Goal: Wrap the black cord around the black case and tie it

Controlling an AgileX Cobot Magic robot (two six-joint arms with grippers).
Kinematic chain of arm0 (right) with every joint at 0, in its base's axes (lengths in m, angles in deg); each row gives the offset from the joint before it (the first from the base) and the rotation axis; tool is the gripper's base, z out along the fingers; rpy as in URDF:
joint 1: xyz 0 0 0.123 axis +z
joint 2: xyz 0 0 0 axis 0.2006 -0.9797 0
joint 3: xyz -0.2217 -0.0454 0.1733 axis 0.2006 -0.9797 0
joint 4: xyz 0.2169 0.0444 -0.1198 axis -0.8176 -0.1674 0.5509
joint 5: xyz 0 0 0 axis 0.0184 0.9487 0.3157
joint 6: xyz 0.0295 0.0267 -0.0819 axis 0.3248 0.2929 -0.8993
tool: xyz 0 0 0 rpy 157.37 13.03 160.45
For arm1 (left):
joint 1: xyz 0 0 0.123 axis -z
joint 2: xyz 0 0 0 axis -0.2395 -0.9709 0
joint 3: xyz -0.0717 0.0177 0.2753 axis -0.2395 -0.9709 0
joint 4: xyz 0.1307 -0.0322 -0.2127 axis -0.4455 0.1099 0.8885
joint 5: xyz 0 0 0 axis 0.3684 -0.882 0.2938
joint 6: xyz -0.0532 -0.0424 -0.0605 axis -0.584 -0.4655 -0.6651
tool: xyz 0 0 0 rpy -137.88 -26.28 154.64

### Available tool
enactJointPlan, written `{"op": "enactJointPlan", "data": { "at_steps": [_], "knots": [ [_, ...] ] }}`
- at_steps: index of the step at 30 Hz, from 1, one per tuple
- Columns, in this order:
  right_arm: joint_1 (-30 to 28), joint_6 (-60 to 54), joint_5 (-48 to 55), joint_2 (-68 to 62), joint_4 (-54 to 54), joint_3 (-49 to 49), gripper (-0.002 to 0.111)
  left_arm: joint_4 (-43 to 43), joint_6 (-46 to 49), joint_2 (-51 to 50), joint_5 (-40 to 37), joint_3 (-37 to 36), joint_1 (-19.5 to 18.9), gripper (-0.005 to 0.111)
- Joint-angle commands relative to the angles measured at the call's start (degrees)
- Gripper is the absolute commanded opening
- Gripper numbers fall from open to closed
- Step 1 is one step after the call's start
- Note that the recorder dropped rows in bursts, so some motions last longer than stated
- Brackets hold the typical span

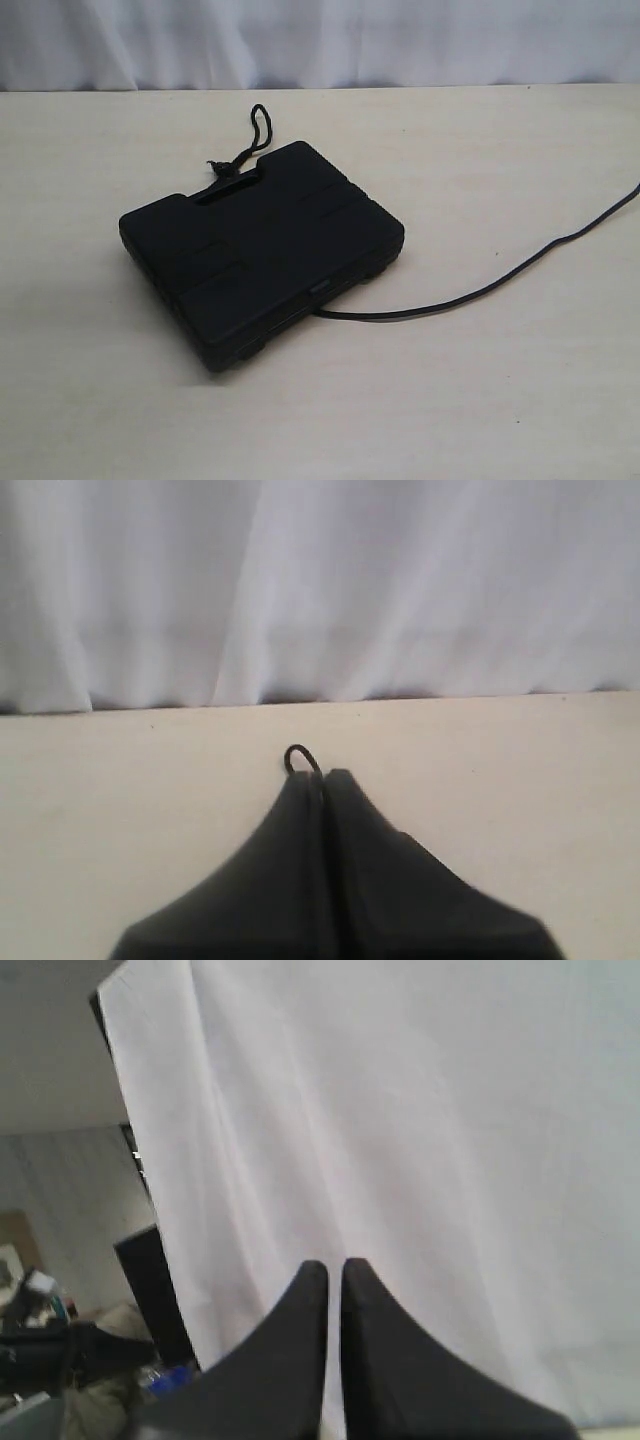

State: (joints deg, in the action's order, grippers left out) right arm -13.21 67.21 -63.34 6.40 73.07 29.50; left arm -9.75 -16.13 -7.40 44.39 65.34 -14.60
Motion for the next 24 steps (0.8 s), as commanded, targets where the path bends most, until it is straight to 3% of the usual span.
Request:
{"op": "enactJointPlan", "data": {
  "at_steps": [1, 3, 7, 9, 12, 15, 17, 19, 22, 24],
  "knots": [
    [-0.2, 22.2, 1.9, -10.8, 31.9, 7.3, 0.005, 0.6, 8.9, -5.1, -2.7, 3.4, 0.1, 0.000],
    [-0.2, 36.3, -2.3, -19.0, 48.7, 13.0, 0.005, 0.6, 11.2, -8.9, -11.6, 7.3, 0.1, 0.000],
    [-0.2, 41.0, -16.8, -34.0, 49.1, 23.6, 0.005, 0.5, 15.5, -19.3, -30.2, 17.4, 0.1, 0.000],
    [-0.2, 41.0, -21.9, -40.9, 49.1, 26.5, 0.005, 0.5, 16.0, -24.1, -35.9, 20.8, 0.1, 0.000],
    [-0.2, 40.8, -21.8, -48.0, 49.1, 27.1, 0.005, 0.3, 16.3, -28.8, -36.4, 22.3, 0.8, 0.003],
    [-0.2, 38.7, -19.3, -51.4, 49.1, 27.1, 0.005, -1.5, 20.7, -32.1, -35.5, 22.6, 3.1, 0.015],
    [0.6, 35.9, -13.1, -51.6, 49.1, 27.2, 0.005, -3.4, 20.9, -33.8, -32.7, 22.6, 4.6, 0.025],
    [3.2, 31.5, -0.3, -50.9, 49.1, 27.5, 0.005, -6.4, 19.9, -35.4, -29.3, 22.6, 6.2, 0.034],
    [10.1, 19.5, 25.8, -50.2, 49.1, 28.4, 0.005, -10.7, 17.6, -37.4, -27.8, 22.6, 7.9, 0.041],
    [16.2, 9.4, 49.3, -50.9, 49.1, 28.8, 0.005, -13.9, 15.3, -38.7, -26.7, 22.6, 8.5, 0.043]
  ]
}}
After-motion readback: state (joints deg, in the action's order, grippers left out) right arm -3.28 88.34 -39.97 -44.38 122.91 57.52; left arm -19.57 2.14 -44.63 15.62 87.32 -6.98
